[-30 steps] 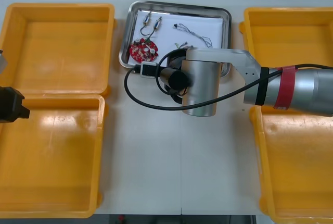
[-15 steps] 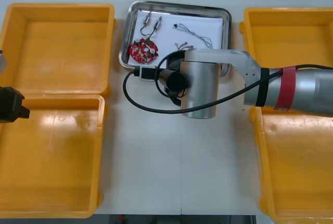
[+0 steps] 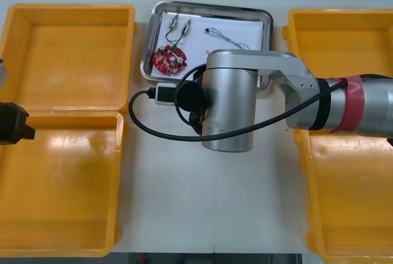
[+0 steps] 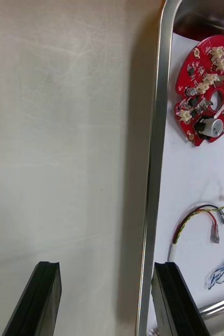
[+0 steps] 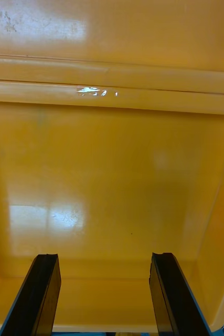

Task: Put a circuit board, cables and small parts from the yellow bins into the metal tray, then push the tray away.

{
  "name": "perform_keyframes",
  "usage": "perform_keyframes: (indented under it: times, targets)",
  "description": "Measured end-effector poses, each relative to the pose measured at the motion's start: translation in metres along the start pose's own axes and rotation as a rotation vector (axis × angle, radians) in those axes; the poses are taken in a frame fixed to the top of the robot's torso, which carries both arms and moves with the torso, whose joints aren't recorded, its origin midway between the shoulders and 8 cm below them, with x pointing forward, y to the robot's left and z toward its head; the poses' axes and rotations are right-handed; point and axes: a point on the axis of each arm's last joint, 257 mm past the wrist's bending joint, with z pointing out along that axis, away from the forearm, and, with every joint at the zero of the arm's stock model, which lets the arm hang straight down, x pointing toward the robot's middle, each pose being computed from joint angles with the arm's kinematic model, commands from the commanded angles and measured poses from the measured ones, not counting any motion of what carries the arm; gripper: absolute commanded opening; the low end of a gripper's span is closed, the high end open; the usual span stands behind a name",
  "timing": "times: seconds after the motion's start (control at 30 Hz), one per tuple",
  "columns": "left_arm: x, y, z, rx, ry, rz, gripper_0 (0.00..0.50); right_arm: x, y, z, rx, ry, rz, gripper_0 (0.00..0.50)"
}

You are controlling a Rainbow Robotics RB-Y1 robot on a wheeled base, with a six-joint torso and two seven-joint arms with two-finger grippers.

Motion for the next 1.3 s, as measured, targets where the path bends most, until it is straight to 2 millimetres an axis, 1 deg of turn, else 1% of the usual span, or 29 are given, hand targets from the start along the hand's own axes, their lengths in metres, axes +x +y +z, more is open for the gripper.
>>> perform_keyframes:
  times: [0.13, 0.3, 0.47, 0.63, 0.67, 0.8, 1.0, 1.2, 1.3]
  targets:
    - [0.0, 0.0, 0.0, 0.0, 0.0, 0.0, 0.5, 0.001, 0.007, -0.02, -0.012, 0.009, 0.012, 0.5]
    - [0.0, 0.0, 0.0, 0.0, 0.0, 0.0, 0.5, 0.009, 0.021, -0.045, -0.055, 0.006, 0.086, 0.5]
    - [0.0, 0.0, 0.0, 0.0, 0.0, 0.0, 0.5, 0.035, 0.036, -0.066, -0.102, 0.049, 0.171, 0.5]
    - [0.0, 0.0, 0.0, 0.0, 0.0, 0.0, 0.5, 0.067, 0.044, -0.087, -0.132, 0.108, 0.261, 0.5]
    - [0.0, 0.0, 0.0, 0.0, 0.0, 0.0, 0.5, 0.071, 0.044, -0.09, -0.134, 0.11, 0.28, 0.5]
    - [0.0, 0.0, 0.0, 0.0, 0.0, 0.0, 0.5, 0.074, 0.036, -0.102, -0.133, 0.065, 0.358, 0.5]
    - [0.0, 0.0, 0.0, 0.0, 0.0, 0.0, 0.5, 0.085, 0.024, -0.118, -0.185, 0.005, 0.499, 0.5]
    - [0.0, 0.0, 0.0, 0.0, 0.0, 0.0, 0.5, 0.115, 0.009, -0.13, -0.206, -0.028, 0.668, 0.5]
    - [0.0, 0.0, 0.0, 0.0, 0.0, 0.0, 0.5, 0.137, 0.004, -0.133, -0.202, -0.018, 0.739, 0.5]
